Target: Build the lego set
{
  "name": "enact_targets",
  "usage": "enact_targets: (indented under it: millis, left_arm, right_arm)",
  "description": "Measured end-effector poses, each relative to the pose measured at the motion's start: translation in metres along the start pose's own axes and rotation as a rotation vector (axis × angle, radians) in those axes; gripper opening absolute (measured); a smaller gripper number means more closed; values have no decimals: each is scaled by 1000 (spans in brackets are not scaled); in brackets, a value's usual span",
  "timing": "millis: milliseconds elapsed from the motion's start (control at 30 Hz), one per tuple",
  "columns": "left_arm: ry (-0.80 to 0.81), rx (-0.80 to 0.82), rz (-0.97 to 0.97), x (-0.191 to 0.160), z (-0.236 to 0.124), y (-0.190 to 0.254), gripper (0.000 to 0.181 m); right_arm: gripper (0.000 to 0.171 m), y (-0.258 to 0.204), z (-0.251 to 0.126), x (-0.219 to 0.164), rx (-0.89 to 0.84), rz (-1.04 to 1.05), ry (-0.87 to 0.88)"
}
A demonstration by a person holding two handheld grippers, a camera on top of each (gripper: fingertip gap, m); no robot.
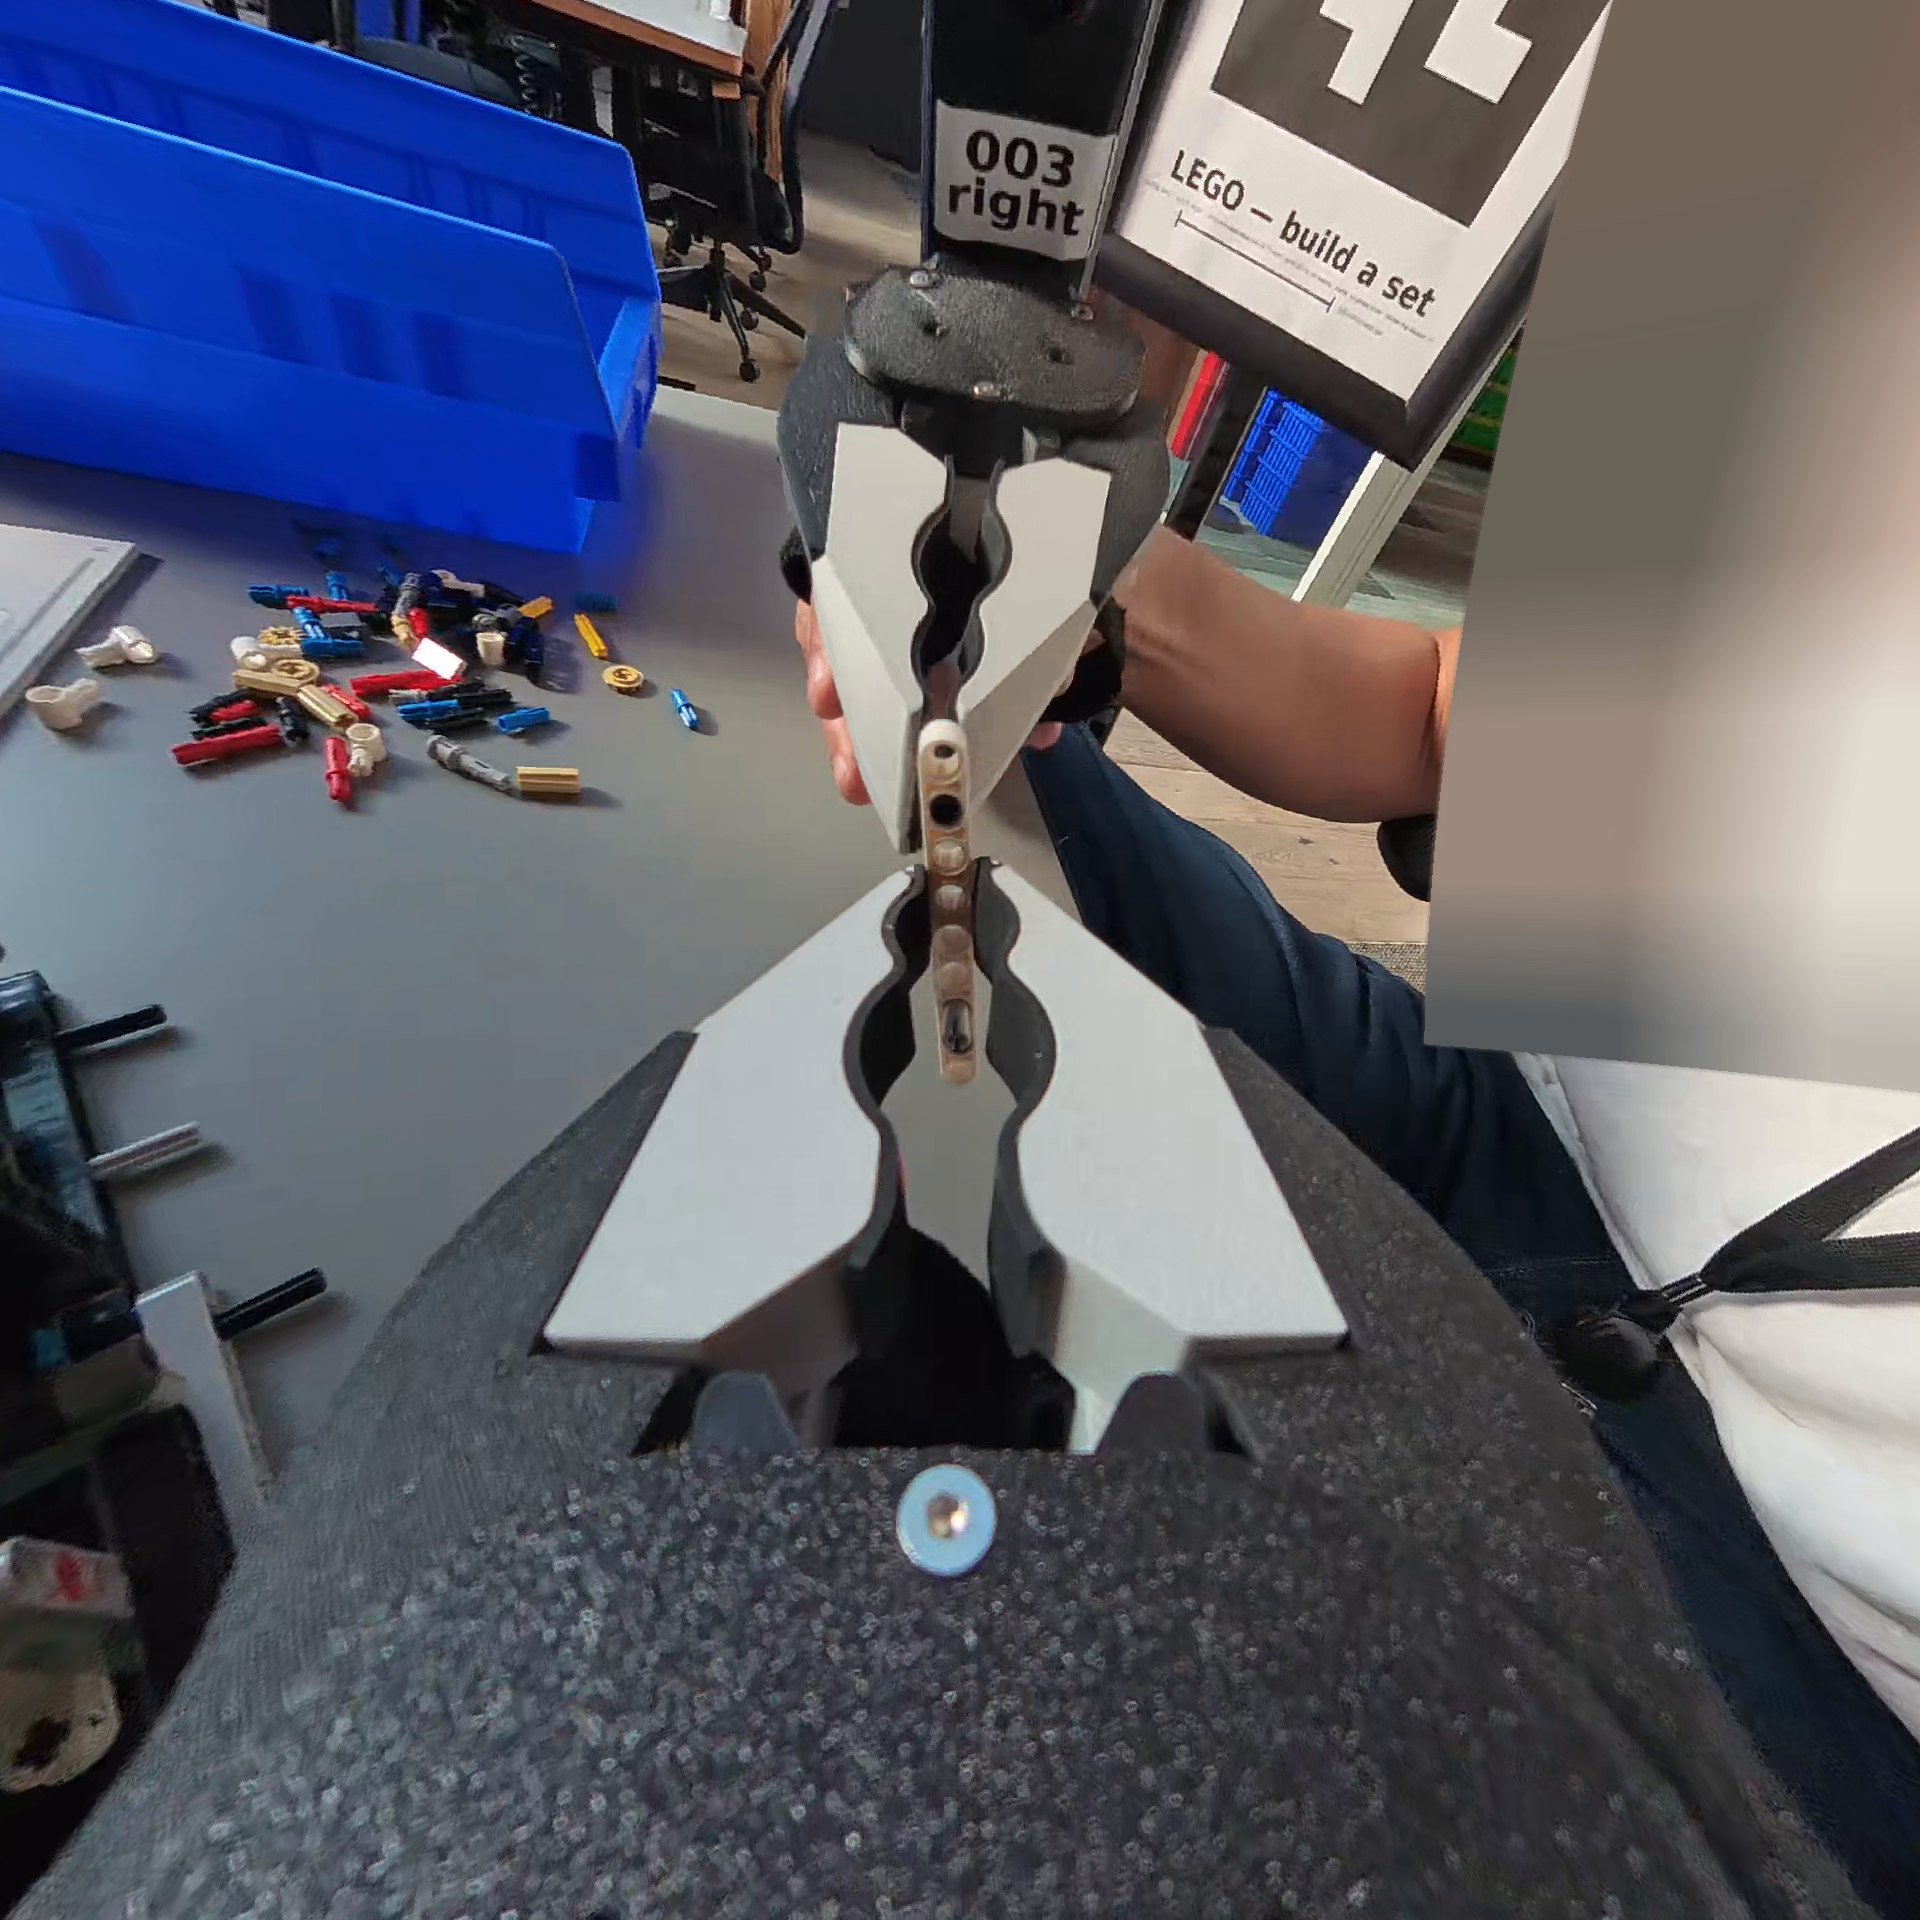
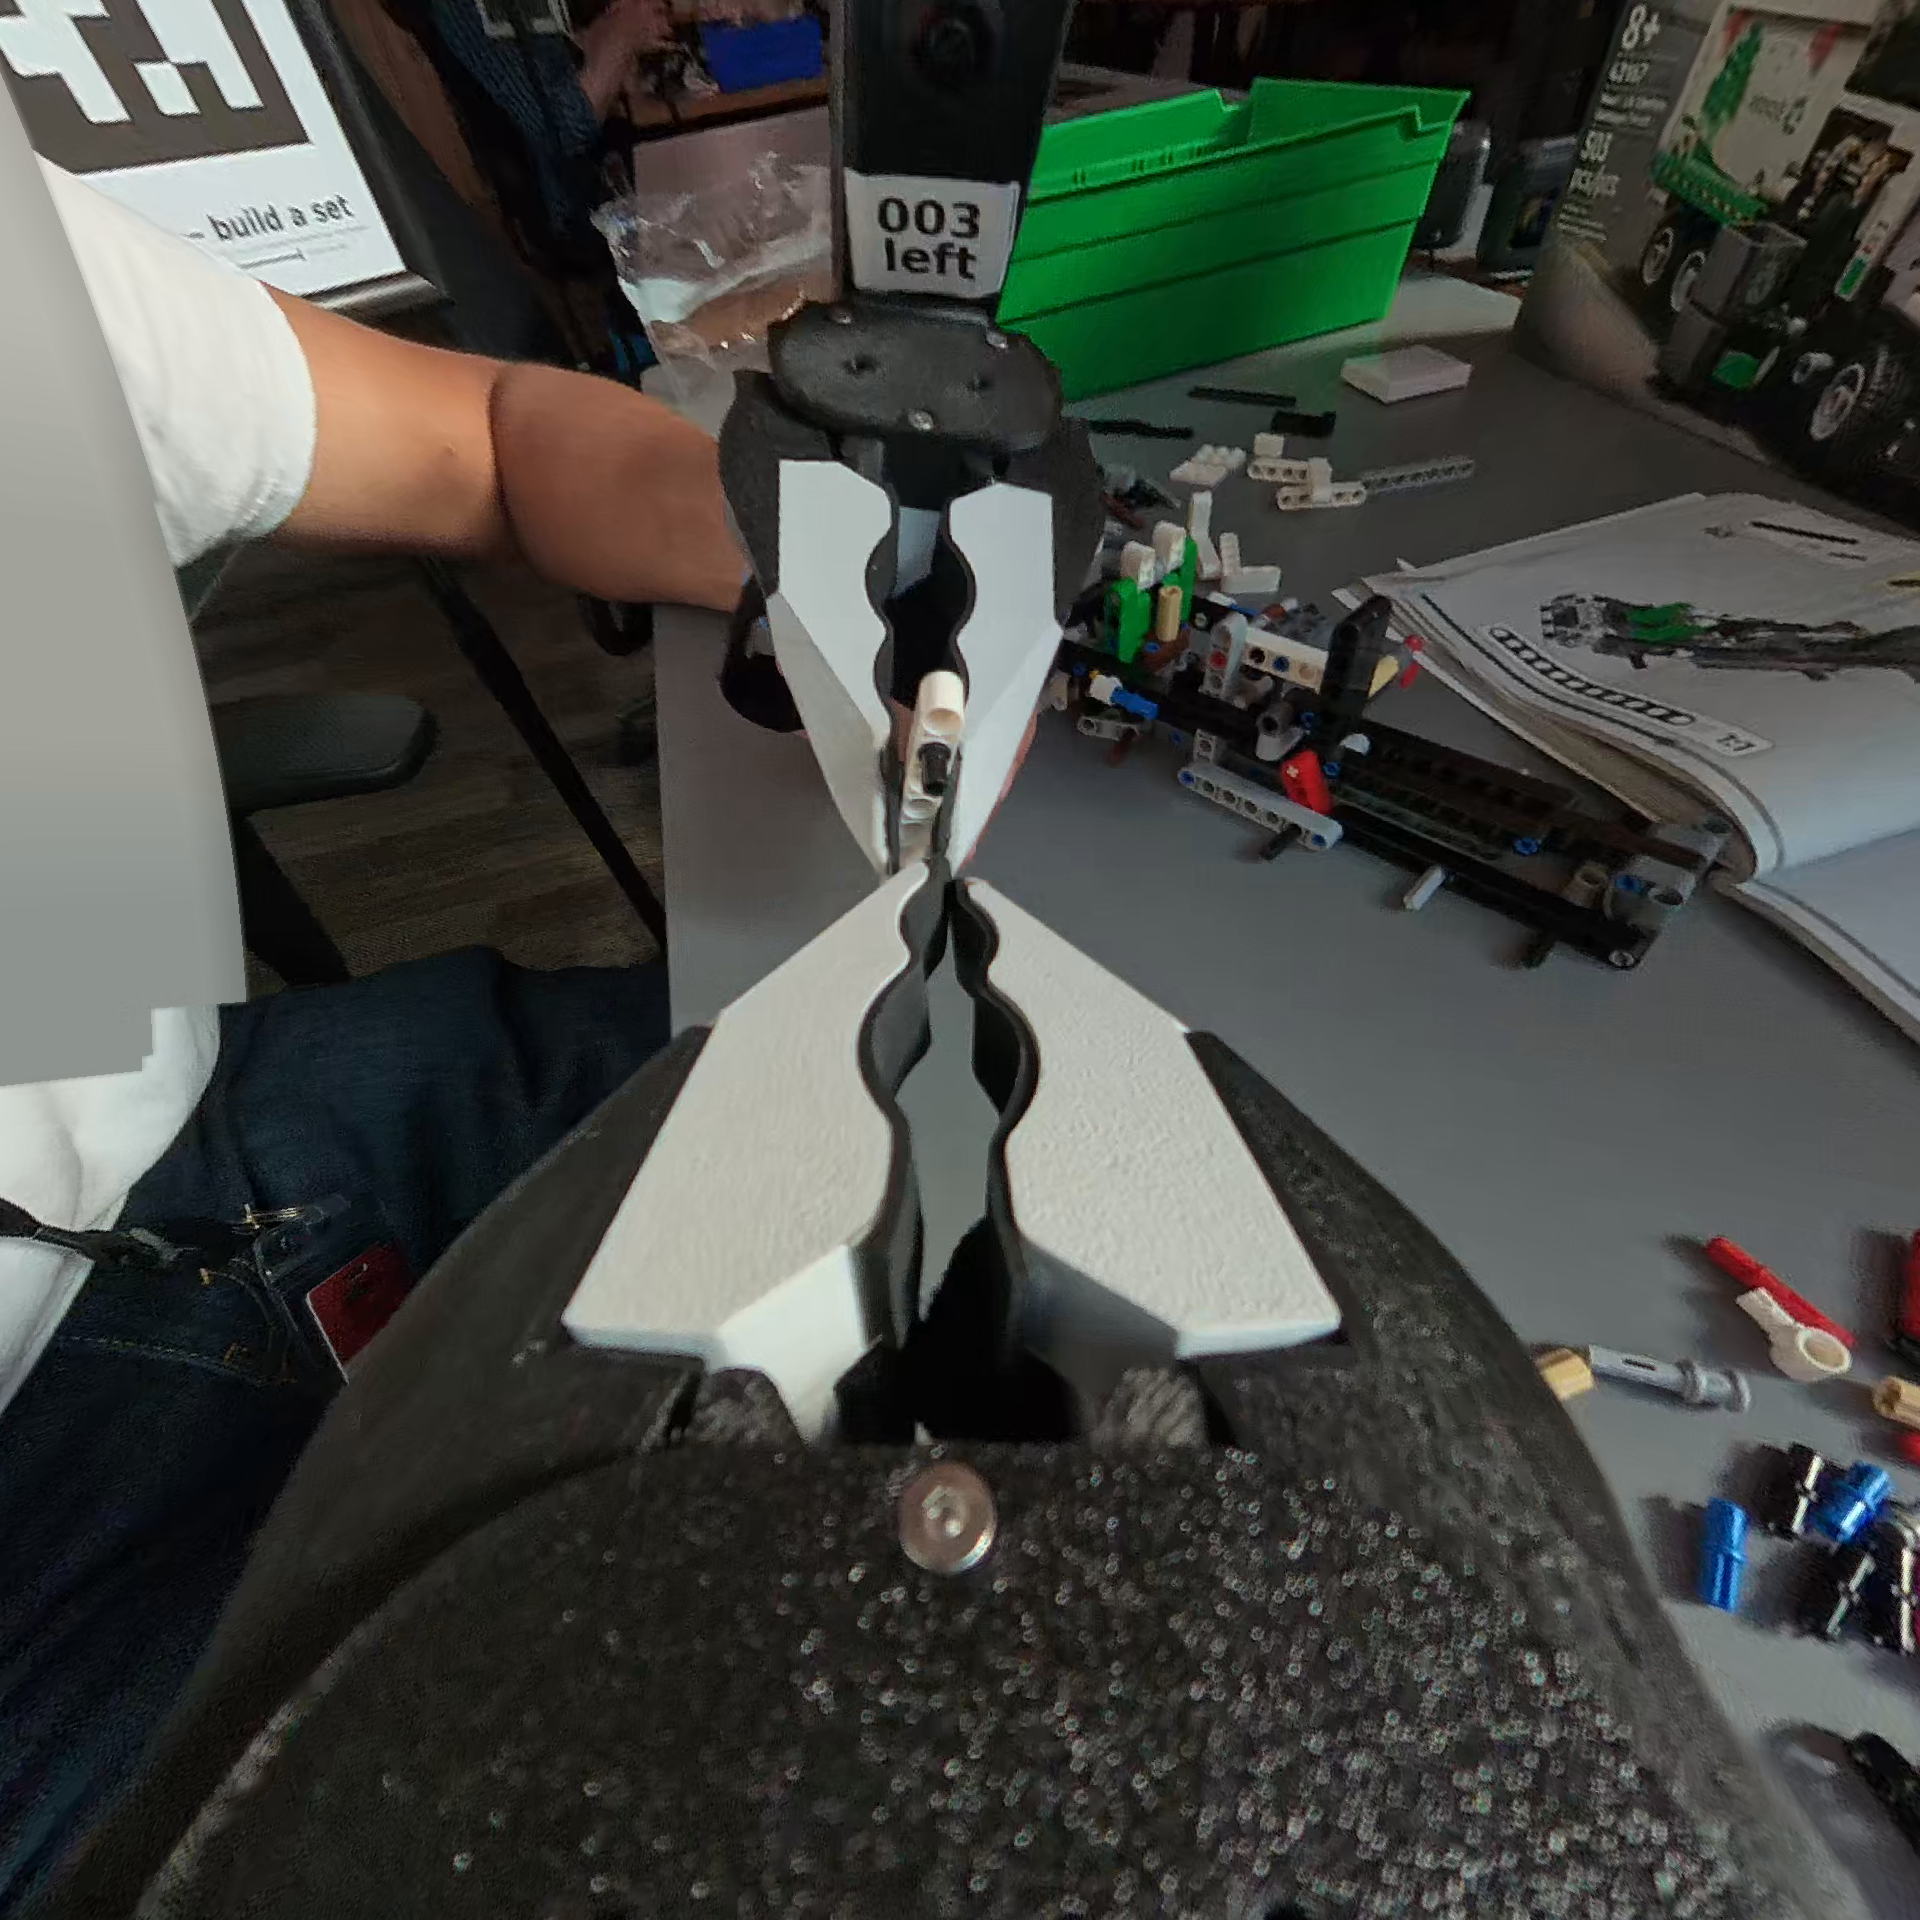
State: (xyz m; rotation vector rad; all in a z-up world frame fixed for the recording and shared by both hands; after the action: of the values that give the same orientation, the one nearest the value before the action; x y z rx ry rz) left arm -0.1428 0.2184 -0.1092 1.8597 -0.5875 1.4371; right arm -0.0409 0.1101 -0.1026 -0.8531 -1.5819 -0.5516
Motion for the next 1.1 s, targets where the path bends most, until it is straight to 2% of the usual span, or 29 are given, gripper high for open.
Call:
enact_targets:
  millis: [267,400,533,700,800,933,1033,1100]
  left_arm:
    - [-4,1,-12,-1,1,-1,5]
    - [-15,-12,-6,-2,2,1,5]
    - [-20,11,25,-3,3,3,5]
    - [-22,38,43,-3,3,3,5]
    - [-37,45,63,-4,5,5,5]
    - [-40,72,104,-4,6,5,5]
    - [-48,80,144,-5,9,7,5]
    - [-57,79,185,-5,13,9,5]
  right_arm:
    - [0,-19,-4,-3,-56,-34,-29]
    - [7,-33,-23,-4,-93,2,16]
    - [14,-57,-66,-15,-217,56,54]
    - [25,-119,-143,-63,-592,-47,27]
    - [28,-159,-182,-119,-799,-47,53]
    - [30,-177,-216,-253,-1151,-20,143]
    - [38,-162,-186,-386,-1036,365,29]
    - [23,-145,-157,-463,-1013,474,-52]
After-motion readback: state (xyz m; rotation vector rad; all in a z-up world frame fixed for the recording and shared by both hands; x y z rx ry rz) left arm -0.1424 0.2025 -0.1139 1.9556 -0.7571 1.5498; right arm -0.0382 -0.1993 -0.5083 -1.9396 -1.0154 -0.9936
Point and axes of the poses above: each gripper's, where its closed fingertips meet, z out along the fingers, x out of its top, y = z × x across the jaws, the point moved 8 cm from there along -z, back along the fingers, and after that the axes turned 7 degrees about y, right-handed, at the moved point
